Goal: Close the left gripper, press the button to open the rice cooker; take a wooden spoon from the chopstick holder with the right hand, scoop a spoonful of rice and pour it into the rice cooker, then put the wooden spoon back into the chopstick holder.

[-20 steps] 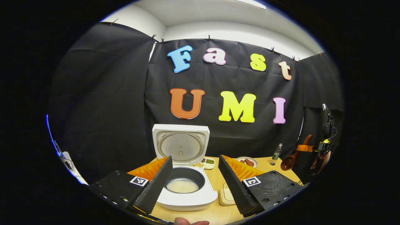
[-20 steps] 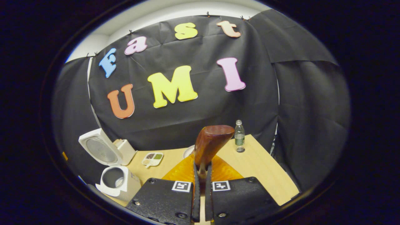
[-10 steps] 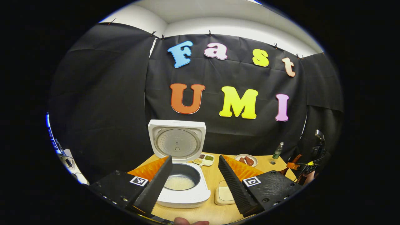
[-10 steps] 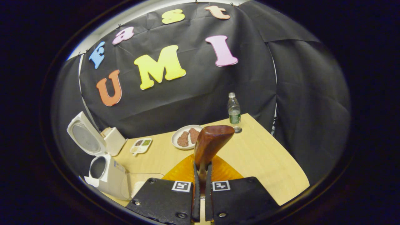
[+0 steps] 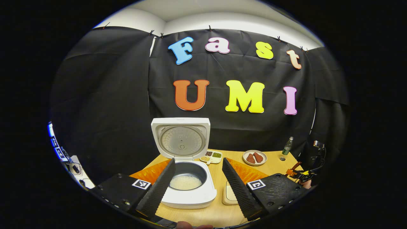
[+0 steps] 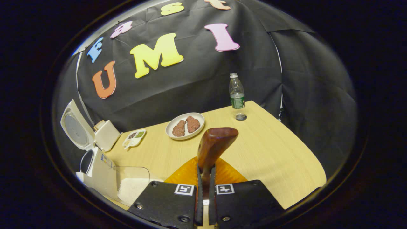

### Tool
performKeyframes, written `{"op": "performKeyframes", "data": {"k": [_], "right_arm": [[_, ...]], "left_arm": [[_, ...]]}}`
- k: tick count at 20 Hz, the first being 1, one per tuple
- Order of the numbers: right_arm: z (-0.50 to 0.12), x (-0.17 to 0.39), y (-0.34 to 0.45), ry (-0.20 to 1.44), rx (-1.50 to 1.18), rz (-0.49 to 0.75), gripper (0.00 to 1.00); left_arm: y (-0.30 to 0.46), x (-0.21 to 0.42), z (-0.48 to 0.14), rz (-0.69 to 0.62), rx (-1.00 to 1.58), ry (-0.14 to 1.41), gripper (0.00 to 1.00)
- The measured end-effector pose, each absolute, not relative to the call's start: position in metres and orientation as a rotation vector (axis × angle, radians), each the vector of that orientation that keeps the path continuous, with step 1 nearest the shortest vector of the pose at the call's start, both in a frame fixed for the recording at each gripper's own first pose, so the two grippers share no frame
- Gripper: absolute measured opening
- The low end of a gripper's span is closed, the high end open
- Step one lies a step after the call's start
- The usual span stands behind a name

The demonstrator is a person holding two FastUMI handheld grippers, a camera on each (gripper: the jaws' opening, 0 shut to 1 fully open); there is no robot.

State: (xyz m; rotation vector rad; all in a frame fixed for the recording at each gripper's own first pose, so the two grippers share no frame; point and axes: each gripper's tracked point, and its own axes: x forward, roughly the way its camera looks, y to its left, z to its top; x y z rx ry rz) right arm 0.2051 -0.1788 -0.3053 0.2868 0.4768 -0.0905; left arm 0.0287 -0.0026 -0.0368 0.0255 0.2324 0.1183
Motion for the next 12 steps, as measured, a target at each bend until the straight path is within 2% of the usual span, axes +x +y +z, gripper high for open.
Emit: {"op": "performKeyframes", "data": {"k": [8,9,11,12], "right_arm": [[-0.308,0.195,-0.181,0.46,0.302,-0.051,0.22],[-0.304,0.193,-0.184,0.452,0.284,-0.054,0.35],[-0.29,0.19,-0.186,0.43,0.257,-0.056,0.55],[-0.283,0.188,-0.187,0.42,0.252,-0.059,0.61]], "left_arm": [[-0.005,0.029,-0.035,0.112,0.014,0.221,0.94],[-0.007,0.029,-0.035,0.106,0.012,0.218,0.94],[-0.011,0.032,-0.034,0.092,0.006,0.21,0.94],[-0.014,0.035,-0.032,0.084,0.002,0.205,0.94]]}}
